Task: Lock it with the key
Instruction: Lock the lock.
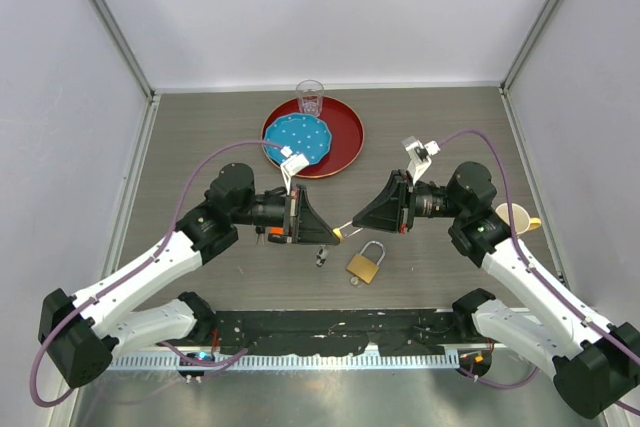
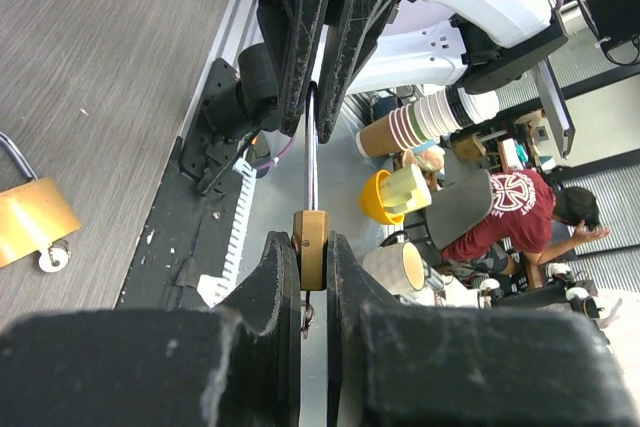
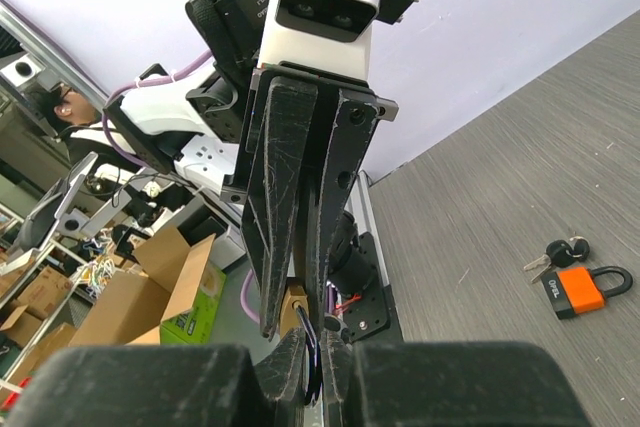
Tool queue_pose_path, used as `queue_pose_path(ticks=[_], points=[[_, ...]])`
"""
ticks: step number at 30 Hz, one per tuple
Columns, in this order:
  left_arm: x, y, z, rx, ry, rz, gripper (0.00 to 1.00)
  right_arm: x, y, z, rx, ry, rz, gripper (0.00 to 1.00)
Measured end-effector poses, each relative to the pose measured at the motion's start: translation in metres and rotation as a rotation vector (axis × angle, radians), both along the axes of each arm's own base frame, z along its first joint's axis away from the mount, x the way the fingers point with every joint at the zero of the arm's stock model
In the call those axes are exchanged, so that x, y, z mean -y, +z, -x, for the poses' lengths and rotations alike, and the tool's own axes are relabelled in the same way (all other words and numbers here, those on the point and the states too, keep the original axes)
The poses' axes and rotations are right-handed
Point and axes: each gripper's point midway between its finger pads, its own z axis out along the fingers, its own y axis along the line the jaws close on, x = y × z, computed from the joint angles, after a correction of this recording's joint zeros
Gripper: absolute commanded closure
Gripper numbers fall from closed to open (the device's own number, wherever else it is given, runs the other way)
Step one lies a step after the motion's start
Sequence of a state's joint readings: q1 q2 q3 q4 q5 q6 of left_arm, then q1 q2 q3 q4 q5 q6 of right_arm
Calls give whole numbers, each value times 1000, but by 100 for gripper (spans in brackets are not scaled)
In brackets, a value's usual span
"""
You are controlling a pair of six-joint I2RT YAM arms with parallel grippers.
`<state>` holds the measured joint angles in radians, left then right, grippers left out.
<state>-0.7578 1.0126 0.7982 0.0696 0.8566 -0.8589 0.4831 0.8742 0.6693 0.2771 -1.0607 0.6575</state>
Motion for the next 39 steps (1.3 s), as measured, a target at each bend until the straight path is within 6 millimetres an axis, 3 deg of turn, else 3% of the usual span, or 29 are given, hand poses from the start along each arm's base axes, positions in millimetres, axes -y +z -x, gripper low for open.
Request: queue_pose_path(ticks=[20,27,32,33,34,37,38,39], points=[[4,-17,-13,-23,44,-76,100,-13,-12,-12,-39,-62,13,98],[6,-17,-14,-15,35,-83,100,-18,-8,-16,-24,-98,-5,98],[5,-15,-19,19,66,-80,100,-21,2,-24,-26,-148,14,77],[5,-13,-21,31,82,-76,100,-21,5,-27,-29,-163,22,69],[4,-10,-24,45,106,-69,100,-22,9,-32,-28,-184,28,55],[2,-3,-30,79,164,-52,100,-22,19,-48,-30,-265,33,33],[1,-3,-31,85,182,-52,100,-21,24,-54,-27,-293,32,21],[-1,-4,-31,88,195,-54,100,-20,27,-59,-28,-317,30,16]])
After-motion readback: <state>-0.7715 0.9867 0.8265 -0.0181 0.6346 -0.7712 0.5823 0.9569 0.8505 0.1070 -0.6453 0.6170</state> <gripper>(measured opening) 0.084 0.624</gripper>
